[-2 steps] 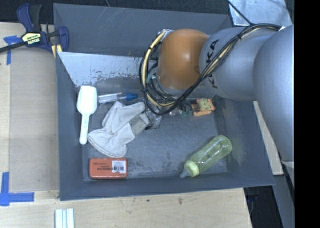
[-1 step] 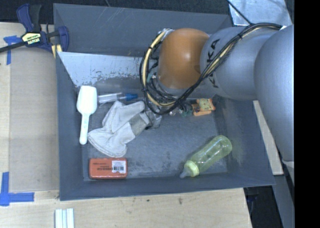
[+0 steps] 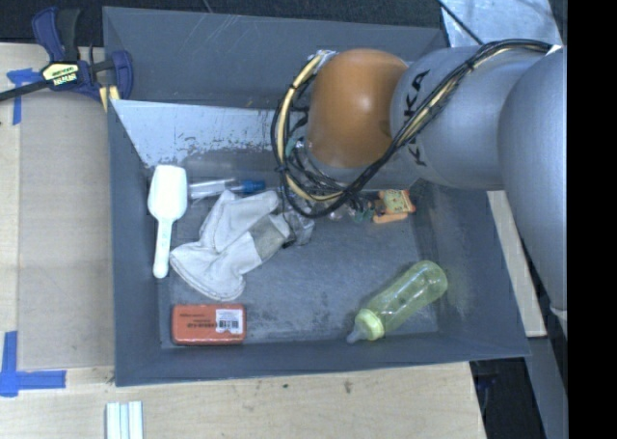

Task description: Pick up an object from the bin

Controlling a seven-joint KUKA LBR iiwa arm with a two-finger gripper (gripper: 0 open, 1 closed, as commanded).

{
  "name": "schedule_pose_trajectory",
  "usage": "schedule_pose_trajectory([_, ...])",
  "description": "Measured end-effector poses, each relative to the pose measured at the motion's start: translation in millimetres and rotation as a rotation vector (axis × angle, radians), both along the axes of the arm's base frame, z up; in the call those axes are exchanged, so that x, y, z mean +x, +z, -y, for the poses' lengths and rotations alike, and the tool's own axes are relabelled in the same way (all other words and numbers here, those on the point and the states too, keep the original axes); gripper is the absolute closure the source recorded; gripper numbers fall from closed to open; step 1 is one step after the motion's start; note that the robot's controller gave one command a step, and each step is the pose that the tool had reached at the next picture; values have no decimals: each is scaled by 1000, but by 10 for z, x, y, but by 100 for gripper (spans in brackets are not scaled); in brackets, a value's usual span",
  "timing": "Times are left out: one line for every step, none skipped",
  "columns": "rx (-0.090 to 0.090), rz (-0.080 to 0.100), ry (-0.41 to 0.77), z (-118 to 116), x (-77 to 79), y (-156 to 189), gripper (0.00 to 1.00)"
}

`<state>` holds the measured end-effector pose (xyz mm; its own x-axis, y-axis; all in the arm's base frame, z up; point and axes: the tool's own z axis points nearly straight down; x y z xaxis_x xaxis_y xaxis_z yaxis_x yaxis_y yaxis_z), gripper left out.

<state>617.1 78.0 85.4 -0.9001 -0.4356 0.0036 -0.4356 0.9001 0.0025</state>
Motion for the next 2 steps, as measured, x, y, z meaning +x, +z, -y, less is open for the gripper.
schedule_pose_trajectory([0, 4, -1, 0, 10, 177, 100])
schedule_pose_trajectory([0, 7, -1, 1, 15, 323, 100])
